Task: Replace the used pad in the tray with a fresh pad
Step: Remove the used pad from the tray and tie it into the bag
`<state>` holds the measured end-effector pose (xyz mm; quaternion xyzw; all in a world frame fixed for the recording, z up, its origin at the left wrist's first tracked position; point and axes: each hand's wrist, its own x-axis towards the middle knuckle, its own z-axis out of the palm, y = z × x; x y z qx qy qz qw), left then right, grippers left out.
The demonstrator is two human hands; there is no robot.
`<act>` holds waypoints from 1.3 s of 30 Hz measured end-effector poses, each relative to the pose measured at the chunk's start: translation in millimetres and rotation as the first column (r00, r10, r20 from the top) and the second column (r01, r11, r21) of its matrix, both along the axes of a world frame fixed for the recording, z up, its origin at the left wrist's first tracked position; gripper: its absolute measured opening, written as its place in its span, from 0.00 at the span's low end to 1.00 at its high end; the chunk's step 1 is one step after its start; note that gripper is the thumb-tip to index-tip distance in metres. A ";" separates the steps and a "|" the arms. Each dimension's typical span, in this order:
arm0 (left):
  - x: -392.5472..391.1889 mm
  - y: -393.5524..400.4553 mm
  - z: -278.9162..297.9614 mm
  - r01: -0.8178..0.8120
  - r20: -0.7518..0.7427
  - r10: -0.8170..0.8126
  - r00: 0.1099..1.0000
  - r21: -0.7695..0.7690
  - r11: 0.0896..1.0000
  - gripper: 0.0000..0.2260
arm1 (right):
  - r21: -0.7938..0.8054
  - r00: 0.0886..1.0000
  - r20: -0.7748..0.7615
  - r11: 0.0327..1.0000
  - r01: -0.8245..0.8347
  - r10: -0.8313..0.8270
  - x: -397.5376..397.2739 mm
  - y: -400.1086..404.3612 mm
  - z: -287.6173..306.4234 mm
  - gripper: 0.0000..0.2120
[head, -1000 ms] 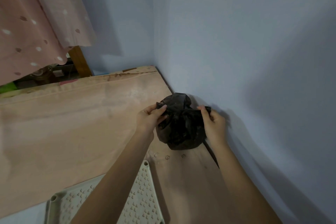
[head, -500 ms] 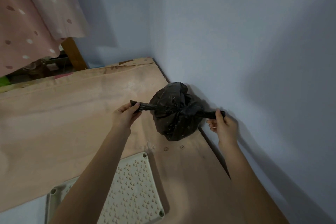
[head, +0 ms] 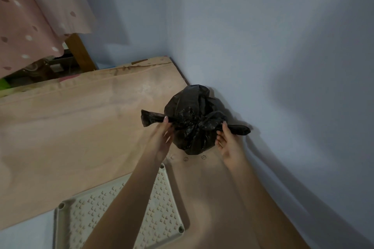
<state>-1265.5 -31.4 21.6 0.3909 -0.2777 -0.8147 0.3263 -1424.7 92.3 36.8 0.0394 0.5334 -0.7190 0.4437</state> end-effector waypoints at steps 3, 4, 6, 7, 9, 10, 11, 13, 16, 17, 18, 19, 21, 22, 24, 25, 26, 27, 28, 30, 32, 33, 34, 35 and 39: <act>-12.9 -0.1 11.3 -0.043 0.040 0.044 0.998 -0.026 0.999 0.13 | -0.020 1.000 -0.018 1.000 0.012 -0.012 -0.7 -2.9 -1.2 0.05; -15.5 -1.2 13.8 -0.074 0.074 0.075 0.994 -0.019 0.997 0.12 | -0.029 0.999 -0.028 0.999 0.017 -0.018 -1.1 -2.7 -1.4 0.05; -17.9 -3.7 16.8 -0.138 0.159 0.137 0.978 -0.010 0.990 0.11 | -0.022 0.997 -0.062 0.999 0.033 -0.035 -1.9 -1.7 -1.0 0.06; -17.9 -4.7 17.0 -0.155 0.194 0.155 0.969 -0.016 0.988 0.10 | 0.000 0.995 -0.087 0.999 0.044 -0.043 -2.6 -1.5 -0.7 0.06; -16.8 -6.9 15.9 -0.165 0.237 0.168 0.957 -0.035 0.986 0.09 | 0.052 0.990 -0.127 0.996 0.067 -0.060 -4.1 -1.2 -0.1 0.07; -15.4 -8.4 15.2 -0.170 0.254 0.175 0.951 -0.040 0.985 0.09 | 0.071 0.988 -0.137 0.994 0.081 -0.071 -5.0 -1.0 -0.2 0.07; -13.5 -10.5 14.8 -0.180 0.268 0.184 0.946 -0.039 0.983 0.09 | 0.082 0.986 -0.142 0.992 0.097 -0.085 -6.4 -0.7 -0.8 0.07; -9.0 -16.3 14.6 -0.197 0.291 0.198 0.936 -0.032 0.980 0.10 | 0.090 0.984 -0.140 0.988 0.127 -0.114 -10.1 1.0 -2.6 0.08; -1.7 -24.2 16.4 -0.194 0.335 0.196 0.921 -0.039 0.980 0.10 | 0.107 0.983 -0.120 0.983 0.153 -0.140 -16.6 4.4 -5.7 0.08; 0.2 -25.5 16.9 -0.197 0.344 0.195 0.918 -0.029 0.980 0.09 | 0.111 0.983 -0.112 0.981 0.156 -0.144 -18.4 5.1 -6.8 0.09; 1.3 -26.3 17.3 -0.204 0.351 0.195 0.916 -0.010 0.979 0.08 | 0.112 0.984 -0.100 0.981 0.161 -0.150 -19.5 5.2 -7.1 0.09; 2.5 -26.8 17.9 -0.213 0.357 0.195 0.913 0.009 0.977 0.07 | 0.112 0.984 -0.084 0.980 0.167 -0.158 -20.4 5.4 -7.4 0.09; 3.4 -27.0 18.0 -0.220 0.366 0.192 0.911 0.036 0.975 0.06 | 0.109 0.983 -0.053 0.978 0.178 -0.173 -22.2 6.0 -8.0 0.09; 3.6 -26.8 17.0 -0.218 0.366 0.186 0.912 0.049 0.975 0.06 | 0.107 0.983 -0.040 0.977 0.184 -0.180 -23.1 6.6 -8.2 0.10; 4.4 -24.6 14.3 -0.211 0.363 0.173 0.916 0.069 0.975 0.06 | 0.110 0.980 -0.005 0.974 0.198 -0.199 -25.1 7.5 -8.8 0.10; 4.8 -22.8 12.6 -0.206 0.360 0.165 0.918 0.078 0.976 0.07 | 0.114 0.977 0.018 0.972 0.207 -0.210 -25.6 7.4 -8.9 0.10; 4.8 -20.5 11.0 -0.195 0.356 0.151 0.922 0.091 0.977 0.07 | 0.116 0.973 0.045 0.969 0.219 -0.225 -25.5 7.2 -8.6 0.09; 4.3 -17.6 10.0 -0.183 0.350 0.135 0.927 0.108 0.977 0.07 | 0.112 0.966 0.078 0.965 0.237 -0.246 -25.3 6.6 -8.9 0.09; 3.2 -14.7 9.2 -0.175 0.348 0.121 0.930 0.129 0.976 0.07 | 0.102 0.956 0.117 0.961 0.257 -0.268 -24.3 6.3 -10.2 0.09; 2.0 -11.9 6.5 -0.175 0.352 0.110 0.930 0.159 0.972 0.08 | 0.076 0.940 0.194 0.960 0.270 -0.280 -19.1 7.5 -16.7 0.08; 2.7 -11.6 3.8 -0.138 0.382 0.073 0.921 0.145 0.980 0.10 | 0.115 0.957 0.202 0.975 0.189 -0.209 -13.3 12.6 -24.8 0.09; 3.3 -11.6 2.7 -0.116 0.405 0.053 0.913 0.133 0.984 0.12 | 0.168 0.970 0.189 0.978 0.124 -0.156 -11.1 15.8 -28.1 0.10; 4.4 -12.1 1.6 -0.111 0.437 0.047 0.898 0.121 0.986 0.14 | 0.240 0.980 0.172 0.969 0.056 -0.099 -8.3 18.7 -31.1 0.11; 5.5 -12.8 1.0 -0.128 0.469 0.062 0.881 0.110 0.986 0.16 | 0.318 0.987 0.149 0.948 0.003 -0.053 -4.8 21.5 -33.1 0.12; 8.1 -16.0 8.1 -0.378 0.552 0.347 0.758 -0.061 0.924 0.17 | 0.397 0.900 -0.435 0.895 0.202 -0.010 17.3 31.4 -39.5 0.07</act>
